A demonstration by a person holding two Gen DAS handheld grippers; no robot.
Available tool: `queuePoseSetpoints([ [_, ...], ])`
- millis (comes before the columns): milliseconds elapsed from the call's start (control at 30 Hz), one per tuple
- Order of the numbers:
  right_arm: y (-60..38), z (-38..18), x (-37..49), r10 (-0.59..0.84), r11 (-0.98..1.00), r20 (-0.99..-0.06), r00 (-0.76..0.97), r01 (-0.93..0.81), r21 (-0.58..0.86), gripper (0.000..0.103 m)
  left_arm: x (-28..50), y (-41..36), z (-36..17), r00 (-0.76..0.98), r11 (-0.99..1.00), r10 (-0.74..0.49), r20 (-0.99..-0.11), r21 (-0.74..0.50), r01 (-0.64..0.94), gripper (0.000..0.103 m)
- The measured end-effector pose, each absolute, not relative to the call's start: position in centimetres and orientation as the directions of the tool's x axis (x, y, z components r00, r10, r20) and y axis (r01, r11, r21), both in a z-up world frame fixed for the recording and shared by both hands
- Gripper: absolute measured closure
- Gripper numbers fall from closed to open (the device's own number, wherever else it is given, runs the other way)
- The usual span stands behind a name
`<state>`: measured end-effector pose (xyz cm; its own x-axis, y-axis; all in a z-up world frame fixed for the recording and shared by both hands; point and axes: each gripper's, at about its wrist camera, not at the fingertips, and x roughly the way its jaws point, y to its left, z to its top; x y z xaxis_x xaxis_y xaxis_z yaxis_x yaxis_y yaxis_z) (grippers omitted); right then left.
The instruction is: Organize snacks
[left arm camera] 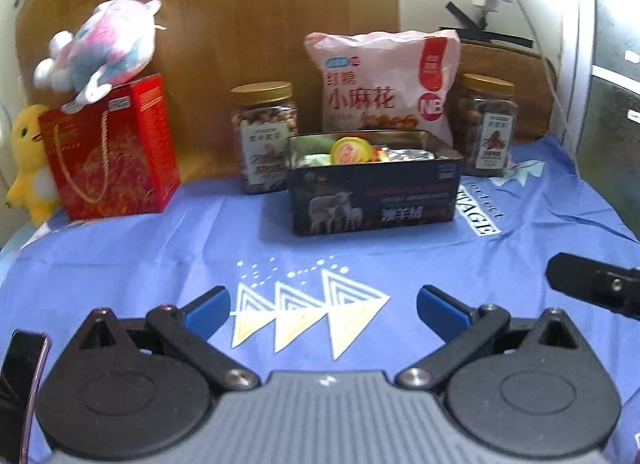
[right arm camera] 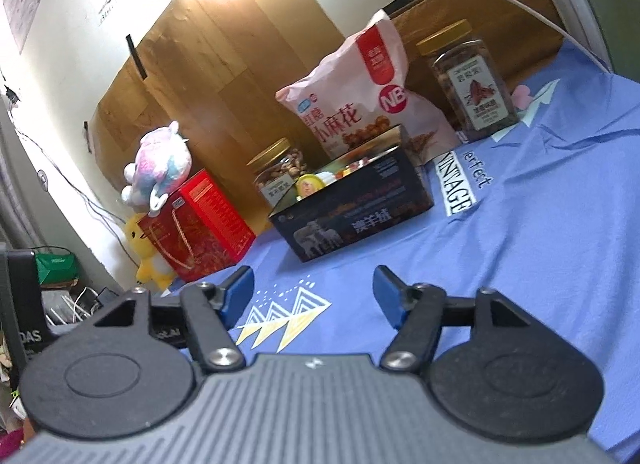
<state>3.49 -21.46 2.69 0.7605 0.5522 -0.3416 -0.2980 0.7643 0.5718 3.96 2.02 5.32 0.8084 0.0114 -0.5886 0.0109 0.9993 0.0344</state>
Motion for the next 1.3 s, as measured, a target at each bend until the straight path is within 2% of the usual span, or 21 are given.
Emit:
queuePoseSetpoints([
  [100, -21.1, 2.7, 3.3, 0.554, 0.764, -0.341, 0.759, -0.301, 0.57, 0.026, 3.6, 2.1, 4.9, 0.812, 0.997, 0.057, -0.582, 0.071, -0.018, 0.0],
  [1300, -21.6, 1.7, 3.6, 0.55, 0.757, -0.354, 0.757, -0.272, 0.593, 0.026, 4.1, 0.2, 2.9, 0.769, 0.977, 0.157, -0.62, 0.209, -0.031, 0.0],
])
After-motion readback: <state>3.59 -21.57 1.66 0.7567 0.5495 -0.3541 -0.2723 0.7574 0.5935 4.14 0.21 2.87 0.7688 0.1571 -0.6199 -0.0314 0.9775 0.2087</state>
